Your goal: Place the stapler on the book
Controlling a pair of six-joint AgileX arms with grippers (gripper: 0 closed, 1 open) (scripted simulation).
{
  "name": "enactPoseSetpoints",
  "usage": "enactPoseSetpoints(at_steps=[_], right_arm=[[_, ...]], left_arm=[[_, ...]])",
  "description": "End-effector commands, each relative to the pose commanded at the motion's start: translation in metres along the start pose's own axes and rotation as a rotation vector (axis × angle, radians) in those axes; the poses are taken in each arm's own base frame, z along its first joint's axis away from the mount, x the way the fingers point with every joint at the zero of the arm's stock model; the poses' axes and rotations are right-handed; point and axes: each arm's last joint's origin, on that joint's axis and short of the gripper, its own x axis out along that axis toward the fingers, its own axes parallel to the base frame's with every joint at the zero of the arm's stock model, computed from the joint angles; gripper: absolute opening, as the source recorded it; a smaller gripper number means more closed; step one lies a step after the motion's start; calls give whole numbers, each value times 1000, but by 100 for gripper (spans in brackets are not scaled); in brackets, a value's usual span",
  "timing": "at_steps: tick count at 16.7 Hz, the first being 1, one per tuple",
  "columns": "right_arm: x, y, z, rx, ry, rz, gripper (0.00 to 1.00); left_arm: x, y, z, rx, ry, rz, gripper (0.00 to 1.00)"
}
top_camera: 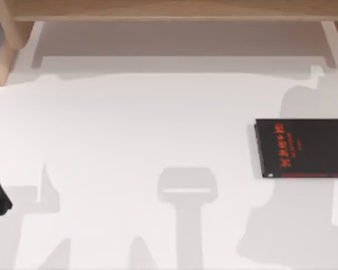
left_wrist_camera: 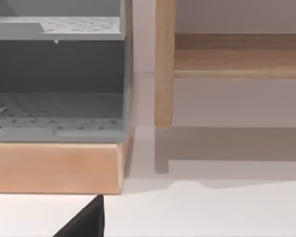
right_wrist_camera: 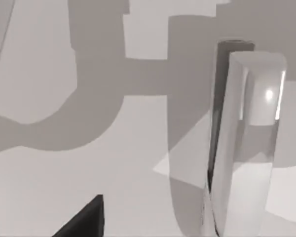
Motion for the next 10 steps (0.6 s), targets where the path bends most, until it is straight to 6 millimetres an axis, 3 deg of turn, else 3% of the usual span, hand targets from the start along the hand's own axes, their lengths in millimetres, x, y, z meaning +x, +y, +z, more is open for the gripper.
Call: enactPoseSetpoints(at_steps=[10], right_arm=[[29, 0, -1, 0, 0, 0, 100]], left_arm=[[0, 0, 0, 0, 0, 0, 100]])
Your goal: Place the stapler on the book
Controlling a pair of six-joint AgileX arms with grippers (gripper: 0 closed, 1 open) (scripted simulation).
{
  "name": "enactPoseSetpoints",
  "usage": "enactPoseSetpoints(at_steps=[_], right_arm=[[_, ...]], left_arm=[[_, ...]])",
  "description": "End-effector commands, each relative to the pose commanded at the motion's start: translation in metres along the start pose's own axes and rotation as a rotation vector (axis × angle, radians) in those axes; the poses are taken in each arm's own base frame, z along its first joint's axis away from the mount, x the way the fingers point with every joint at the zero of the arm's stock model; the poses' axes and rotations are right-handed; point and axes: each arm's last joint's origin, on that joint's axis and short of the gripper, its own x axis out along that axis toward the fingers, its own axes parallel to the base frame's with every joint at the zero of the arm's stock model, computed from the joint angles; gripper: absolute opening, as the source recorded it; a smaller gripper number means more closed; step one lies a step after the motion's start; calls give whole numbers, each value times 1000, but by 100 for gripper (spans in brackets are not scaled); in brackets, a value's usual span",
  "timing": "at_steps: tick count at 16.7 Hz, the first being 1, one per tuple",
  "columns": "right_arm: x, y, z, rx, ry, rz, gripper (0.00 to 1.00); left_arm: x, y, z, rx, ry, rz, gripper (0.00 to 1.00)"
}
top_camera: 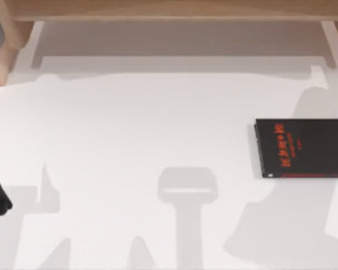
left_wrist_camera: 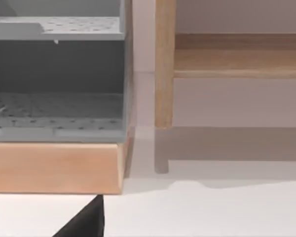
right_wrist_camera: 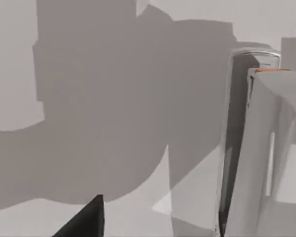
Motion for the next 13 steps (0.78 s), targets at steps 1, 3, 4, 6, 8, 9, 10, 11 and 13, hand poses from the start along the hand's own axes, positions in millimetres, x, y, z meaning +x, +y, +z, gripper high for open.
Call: enactPoseSetpoints(at_steps=[1, 3, 4, 6, 8, 9, 10, 11, 13], right_arm=[[3, 0, -1, 0, 0, 0, 100], [11, 0, -1, 0, -2, -2, 100], [14, 0, -1, 0, 0, 0, 100], [14, 0, -1, 0, 0, 0, 100], [14, 0, -1, 0, 0, 0, 100], [14, 0, -1, 0, 0, 0, 92], [14, 0, -1, 0, 0, 0, 85], [14, 0, -1, 0, 0, 0, 77], [14, 0, -1, 0, 0, 0, 62]], left_arm=[[0, 0, 0, 0, 0, 0, 100], [0, 0, 0, 0, 0, 0, 100], [0, 0, 0, 0, 0, 0, 100], [0, 0, 0, 0, 0, 0, 100], [0, 0, 0, 0, 0, 0, 100], [0, 0, 0, 0, 0, 0, 100], [0, 0, 0, 0, 0, 0, 100], [0, 0, 0, 0, 0, 0, 100], [0, 0, 0, 0, 0, 0, 100]])
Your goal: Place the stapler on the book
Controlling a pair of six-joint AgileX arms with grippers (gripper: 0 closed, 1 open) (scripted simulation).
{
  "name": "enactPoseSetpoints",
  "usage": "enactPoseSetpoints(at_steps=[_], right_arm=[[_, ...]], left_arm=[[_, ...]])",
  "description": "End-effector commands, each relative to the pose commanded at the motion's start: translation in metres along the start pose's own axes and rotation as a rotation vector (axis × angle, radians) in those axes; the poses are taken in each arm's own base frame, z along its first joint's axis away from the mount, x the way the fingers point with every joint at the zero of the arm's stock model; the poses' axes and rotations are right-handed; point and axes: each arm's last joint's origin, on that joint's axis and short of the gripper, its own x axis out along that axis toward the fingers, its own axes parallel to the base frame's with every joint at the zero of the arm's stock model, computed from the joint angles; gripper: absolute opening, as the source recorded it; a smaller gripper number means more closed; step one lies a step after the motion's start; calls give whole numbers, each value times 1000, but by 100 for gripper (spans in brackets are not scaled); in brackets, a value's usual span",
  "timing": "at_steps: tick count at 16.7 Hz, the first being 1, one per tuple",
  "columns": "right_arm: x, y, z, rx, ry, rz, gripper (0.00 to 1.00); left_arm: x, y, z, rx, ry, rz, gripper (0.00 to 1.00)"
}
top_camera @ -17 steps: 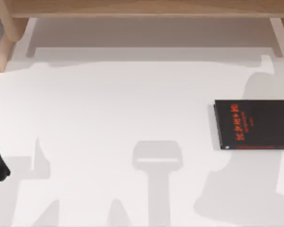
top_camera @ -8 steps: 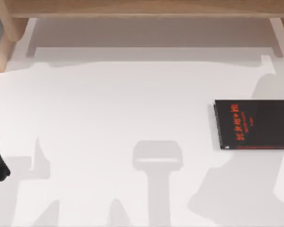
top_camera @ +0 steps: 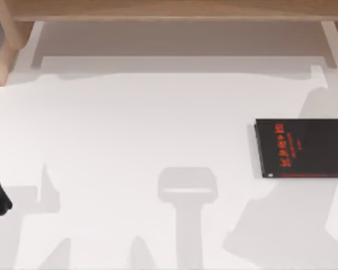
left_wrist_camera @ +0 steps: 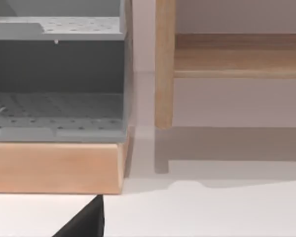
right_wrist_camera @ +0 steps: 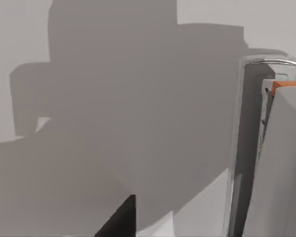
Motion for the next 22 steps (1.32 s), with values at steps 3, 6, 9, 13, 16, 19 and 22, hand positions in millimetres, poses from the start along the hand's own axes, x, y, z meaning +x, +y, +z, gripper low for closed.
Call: enactPoseSetpoints(at_steps=[3, 6, 9, 13, 16, 19, 22], right_arm=[[0, 0, 0, 0, 0, 0, 40], [0, 0, 0, 0, 0, 0, 17], [0, 0, 0, 0, 0, 0, 0], [0, 0, 0, 0, 0, 0, 0], [0, 0, 0, 0, 0, 0, 0], [-6, -1, -1, 7, -8, -7, 0], [-35, 3, -4, 49, -38, -34, 0]], left_arm=[[0, 0, 0, 0, 0, 0, 100], [0, 0, 0, 0, 0, 0, 100], [0, 0, 0, 0, 0, 0, 100], [0, 0, 0, 0, 0, 0, 100], [0, 0, 0, 0, 0, 0, 100], [0, 0, 0, 0, 0, 0, 100], [0, 0, 0, 0, 0, 0, 100]])
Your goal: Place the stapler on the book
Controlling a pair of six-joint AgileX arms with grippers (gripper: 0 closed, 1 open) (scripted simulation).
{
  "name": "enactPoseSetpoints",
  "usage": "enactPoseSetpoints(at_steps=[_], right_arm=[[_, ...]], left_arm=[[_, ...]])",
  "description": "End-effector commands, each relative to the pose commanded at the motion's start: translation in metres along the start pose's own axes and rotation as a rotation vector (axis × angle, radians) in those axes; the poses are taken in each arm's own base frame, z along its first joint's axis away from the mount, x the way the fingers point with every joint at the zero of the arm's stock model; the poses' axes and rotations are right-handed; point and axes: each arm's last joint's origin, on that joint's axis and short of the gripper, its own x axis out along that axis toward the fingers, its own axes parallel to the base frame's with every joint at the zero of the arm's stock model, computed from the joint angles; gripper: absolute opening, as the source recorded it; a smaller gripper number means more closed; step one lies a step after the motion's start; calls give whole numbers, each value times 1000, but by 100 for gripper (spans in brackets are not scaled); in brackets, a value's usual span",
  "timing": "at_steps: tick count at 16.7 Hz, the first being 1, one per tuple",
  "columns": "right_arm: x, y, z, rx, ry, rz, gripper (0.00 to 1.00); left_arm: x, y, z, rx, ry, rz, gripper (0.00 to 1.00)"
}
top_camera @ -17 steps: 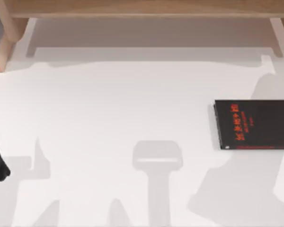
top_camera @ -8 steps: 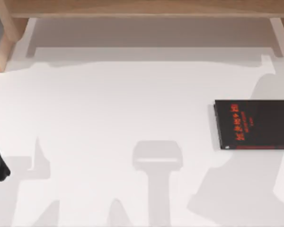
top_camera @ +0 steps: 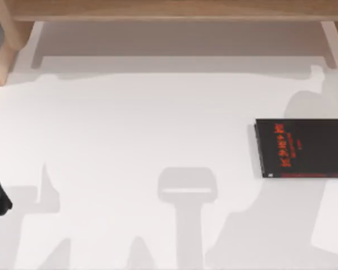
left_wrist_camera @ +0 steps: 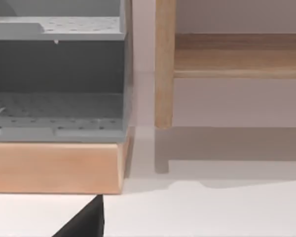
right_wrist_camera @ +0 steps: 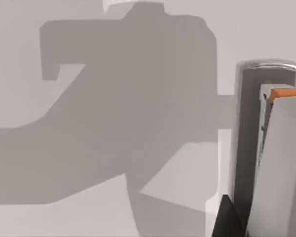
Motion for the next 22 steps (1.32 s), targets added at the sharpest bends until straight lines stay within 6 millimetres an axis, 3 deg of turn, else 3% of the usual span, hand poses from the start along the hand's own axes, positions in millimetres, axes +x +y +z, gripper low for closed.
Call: enactPoseSetpoints(at_steps=[5, 8, 11, 15, 22], right_arm=[[-70, 24, -3, 142, -101, -67, 0], [-102, 57, -1, 229, -159, -77, 0], [-120, 99, 1, 303, -193, -63, 0], [-114, 157, 4, 369, -187, -31, 0], [-51, 247, 0, 376, -24, -8, 0]], left_arm=[[0, 0, 0, 0, 0, 0, 100], [0, 0, 0, 0, 0, 0, 100], [0, 0, 0, 0, 0, 0, 100], [0, 0, 0, 0, 0, 0, 100], [0, 0, 0, 0, 0, 0, 100]])
